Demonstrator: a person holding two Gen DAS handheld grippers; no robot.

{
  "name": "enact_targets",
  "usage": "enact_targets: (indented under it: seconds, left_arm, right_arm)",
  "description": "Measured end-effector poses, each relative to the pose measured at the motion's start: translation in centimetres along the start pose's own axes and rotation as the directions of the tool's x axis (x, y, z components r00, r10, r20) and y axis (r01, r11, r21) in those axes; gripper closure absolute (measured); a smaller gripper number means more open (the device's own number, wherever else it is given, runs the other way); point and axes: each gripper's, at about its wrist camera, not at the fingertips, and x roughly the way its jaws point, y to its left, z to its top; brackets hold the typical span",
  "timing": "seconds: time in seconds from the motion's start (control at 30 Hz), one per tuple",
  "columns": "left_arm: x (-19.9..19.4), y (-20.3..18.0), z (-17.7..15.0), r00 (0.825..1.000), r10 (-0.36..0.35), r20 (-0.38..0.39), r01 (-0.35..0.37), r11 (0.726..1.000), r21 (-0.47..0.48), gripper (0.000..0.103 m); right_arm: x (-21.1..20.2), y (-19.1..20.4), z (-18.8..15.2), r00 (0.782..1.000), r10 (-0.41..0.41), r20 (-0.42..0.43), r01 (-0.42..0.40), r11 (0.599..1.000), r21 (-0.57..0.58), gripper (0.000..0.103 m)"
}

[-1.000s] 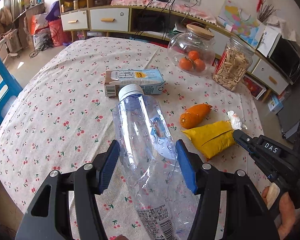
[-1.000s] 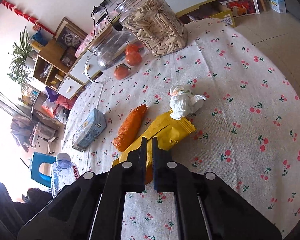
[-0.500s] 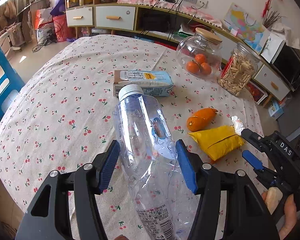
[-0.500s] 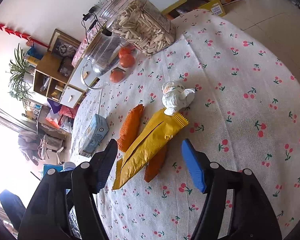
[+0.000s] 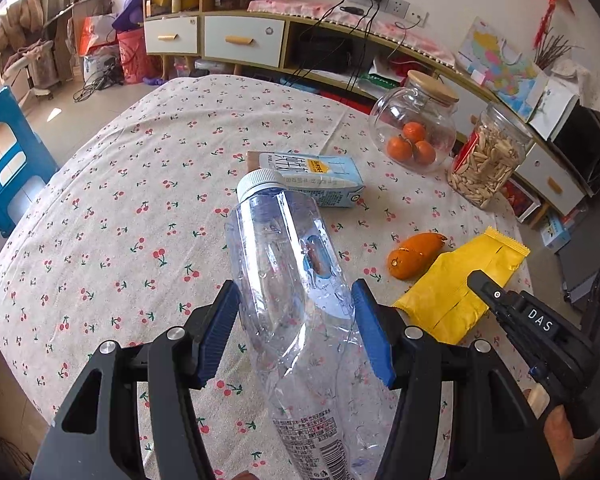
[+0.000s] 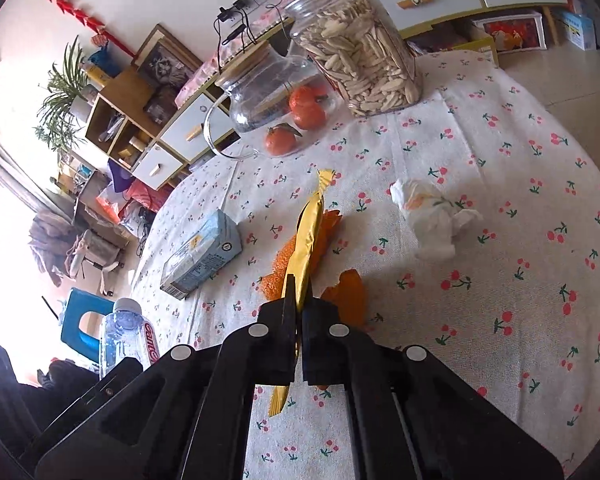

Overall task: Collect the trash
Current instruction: 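Lift the bottle and yellow packet and carry both toward the white bin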

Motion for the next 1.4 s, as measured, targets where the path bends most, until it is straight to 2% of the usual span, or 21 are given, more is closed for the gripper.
enact_targets:
  seconds: [0.17,0.4,0.77,1.03,1.4]
  left_arm:
    - [-1.1,0.0,0.6,0.999,0.01,0.05,-0.011,1.0,0.005,0.045]
    - [-1.5,-0.3,0.9,0.998,0.009,0.07,-0.009,1.0,0.006,0.045]
    - [-2.9,-2.0,0.8,0.989,0.014,0.144,-0.022,0.998,0.054,0.045]
    - [-3.7,-4.2,0.5,0.981,0.005,0.193,-0.025,0.994,0.102,0.045]
    - [-4.2,-8.5,-0.4,0.978,-0.062,0.2,0.03,0.987,0.157,0.045]
  right_arm:
    - [-1.7,1.3,0.2,1.0,0.014,0.02,-0.013,0.998,-0.06,0.102]
    - [-2.8,1.9,0.0,0.999,0.008,0.031,-0.005,0.994,-0.11,0.102]
    - [-5.0,3.2,-0.7,0.994,-0.06,0.089,0.08,0.967,-0.242,0.102]
    - [-7.4,2.6,-0.8,0.987,-0.089,0.135,0.124,0.953,-0.277,0.102]
    - [-11.5,0.4,-0.9,0.97,-0.144,0.197,0.197,0.939,-0.283,0.102]
